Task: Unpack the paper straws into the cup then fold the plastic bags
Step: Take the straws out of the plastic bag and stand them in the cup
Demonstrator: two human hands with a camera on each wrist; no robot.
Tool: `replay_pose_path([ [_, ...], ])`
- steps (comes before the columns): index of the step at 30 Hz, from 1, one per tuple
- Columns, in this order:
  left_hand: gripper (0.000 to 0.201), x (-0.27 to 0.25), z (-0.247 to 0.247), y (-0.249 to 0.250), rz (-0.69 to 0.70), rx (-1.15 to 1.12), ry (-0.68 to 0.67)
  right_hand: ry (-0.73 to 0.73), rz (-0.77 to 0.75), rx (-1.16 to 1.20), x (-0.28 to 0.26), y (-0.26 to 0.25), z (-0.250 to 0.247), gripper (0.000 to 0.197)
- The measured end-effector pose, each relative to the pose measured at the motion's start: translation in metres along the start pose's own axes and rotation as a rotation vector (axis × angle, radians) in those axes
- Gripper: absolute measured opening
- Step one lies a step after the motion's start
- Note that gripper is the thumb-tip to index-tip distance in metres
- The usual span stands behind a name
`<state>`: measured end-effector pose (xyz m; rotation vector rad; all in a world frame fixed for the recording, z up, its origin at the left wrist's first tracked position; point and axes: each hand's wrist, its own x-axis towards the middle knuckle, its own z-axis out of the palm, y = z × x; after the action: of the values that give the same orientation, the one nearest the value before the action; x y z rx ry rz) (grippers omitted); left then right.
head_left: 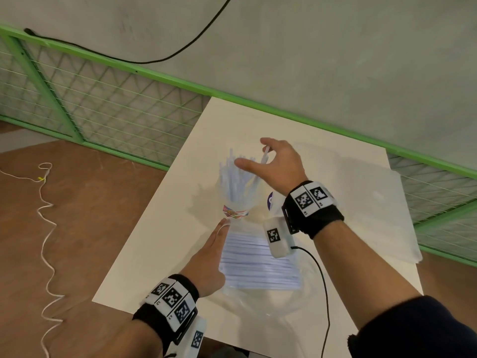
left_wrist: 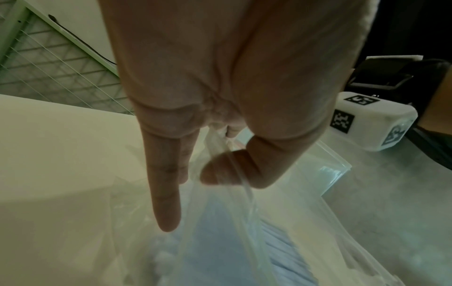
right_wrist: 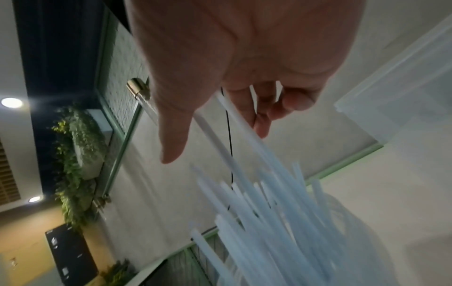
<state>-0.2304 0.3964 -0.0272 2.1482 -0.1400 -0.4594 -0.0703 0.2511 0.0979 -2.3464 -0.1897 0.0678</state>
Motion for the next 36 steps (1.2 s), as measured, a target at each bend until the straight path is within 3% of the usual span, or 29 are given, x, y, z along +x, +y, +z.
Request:
replay_pose_path([
  [6, 0.106, 0.001, 0.0, 0.003, -0.001, 0.008, -0.012, 0.144, -0.062, 0.063, -0.003, 0.007, -0.011, 0.074],
  [11, 0.107, 0.001, 0.0, 0.002, 0.006, 0.02, -0.005, 0.304, -0.262, 0.111, -0.036, 0.013, -0.008, 0.016],
  [14, 0.108, -0.001, 0.003, 0.002, -0.004, 0.005, -0.009, 0.183, -0.197, 0.121, -0.078, 0.031, 0.016, 0.032],
  [17, 0.109, -0.002, 0.005, 0.001, -0.009, -0.023, -0.006, -0.023, -0.004, 0.136, -0.106, 0.045, 0.043, 0.09],
  [19, 0.111, -0.003, 0.004, 0.002, -0.032, -0.036, -0.018, -0.039, 0.003, 0.135, -0.103, 0.044, 0.055, 0.12],
  [22, 0.111, -0.005, 0.002, 0.005, -0.045, -0.049, -0.027, -0.011, 0.0, 0.064, -0.077, 0.033, 0.068, 0.137],
  [29, 0.108, -0.001, 0.006, -0.004, -0.035, -0.026, -0.017, 0.034, -0.1, 0.023, -0.02, 0.028, 0.079, 0.132],
  [36, 0.106, -0.002, 0.004, -0.004, -0.007, -0.035, -0.023, -0.033, -0.201, 0.075, 0.017, 0.028, 0.084, 0.098],
])
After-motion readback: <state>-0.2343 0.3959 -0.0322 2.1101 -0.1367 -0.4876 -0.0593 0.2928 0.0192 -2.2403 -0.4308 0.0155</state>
